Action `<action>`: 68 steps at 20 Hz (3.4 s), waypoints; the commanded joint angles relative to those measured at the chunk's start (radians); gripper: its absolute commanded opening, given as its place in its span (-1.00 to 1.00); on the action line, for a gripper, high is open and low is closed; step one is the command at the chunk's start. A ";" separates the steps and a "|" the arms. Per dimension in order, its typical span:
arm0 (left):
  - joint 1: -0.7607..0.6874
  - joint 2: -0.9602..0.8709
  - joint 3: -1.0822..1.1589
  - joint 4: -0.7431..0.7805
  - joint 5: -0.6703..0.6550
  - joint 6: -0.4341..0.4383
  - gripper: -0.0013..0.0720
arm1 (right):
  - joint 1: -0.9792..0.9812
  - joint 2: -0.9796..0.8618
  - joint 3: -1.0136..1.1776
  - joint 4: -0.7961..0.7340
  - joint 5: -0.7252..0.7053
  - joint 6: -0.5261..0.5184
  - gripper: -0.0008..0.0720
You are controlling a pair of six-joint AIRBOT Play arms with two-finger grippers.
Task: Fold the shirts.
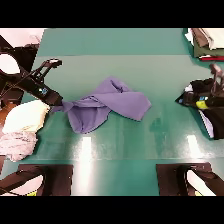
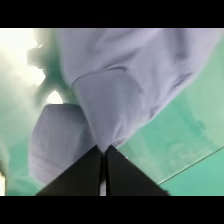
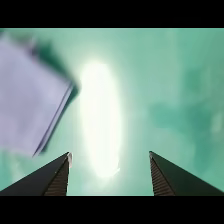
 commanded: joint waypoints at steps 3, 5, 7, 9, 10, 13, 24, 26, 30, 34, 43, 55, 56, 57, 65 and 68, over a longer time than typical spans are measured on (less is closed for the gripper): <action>0.000 0.000 0.001 -0.092 0.043 0.001 -0.91 | 0.180 -0.027 -0.253 0.302 -0.169 -0.026 0.54; 0.000 0.000 0.001 -0.092 0.040 0.001 -0.91 | 0.297 -0.107 -0.291 0.395 -0.313 -0.026 0.53; 0.000 0.000 0.001 -0.092 0.032 0.001 -0.91 | 0.399 -0.196 -0.272 0.410 -0.433 -0.020 0.42; 0.000 0.000 0.001 -0.091 0.032 0.001 -0.91 | 0.455 -0.279 -0.226 0.409 -0.485 0.001 0.41; 0.000 0.000 0.001 -0.091 0.032 0.001 -0.91 | 0.467 -0.316 -0.201 0.409 -0.486 0.002 0.41; 0.000 0.000 0.001 -0.091 0.032 0.001 -0.91 | 0.476 -0.407 -0.140 0.407 -0.452 0.001 0.40; 0.000 0.000 0.503 0.040 -0.108 -0.025 -0.91 | 0.204 -0.050 0.192 0.398 -0.167 -0.082 -0.95; 0.000 0.000 0.711 0.040 -0.118 -0.050 -0.91 | 0.101 0.040 0.312 0.398 -0.082 -0.082 -0.94; 0.000 0.076 0.917 -0.020 -0.066 -0.081 -0.91 | -0.055 0.160 0.492 0.398 0.053 -0.079 -0.95; 0.000 0.235 0.913 -0.111 0.004 -0.077 -0.91 | -0.152 0.220 0.601 0.398 0.168 -0.050 -0.94; 0.000 0.221 0.717 -0.177 0.119 -0.028 -0.91 | -0.185 0.246 0.416 0.401 0.232 0.016 -0.94; 0.000 -0.435 0.591 -0.278 0.523 0.003 -0.91 | 0.131 -0.228 0.112 0.328 -0.359 0.012 -0.94; 0.000 -0.441 0.591 -0.267 0.543 0.004 -0.85 | 0.130 -0.264 0.138 0.328 -0.372 0.011 -0.94; 0.002 -0.441 0.591 -0.243 0.557 -0.005 -0.09 | 0.125 -0.301 0.172 0.328 -0.369 0.011 -0.86; 0.171 -0.440 0.656 -0.163 0.046 -0.127 0.54 | 0.033 -0.324 0.364 0.322 -0.070 -0.071 0.20; 0.219 -0.417 0.517 -0.163 -0.025 -0.126 0.54 | 0.034 -0.246 0.364 0.272 0.004 -0.093 0.20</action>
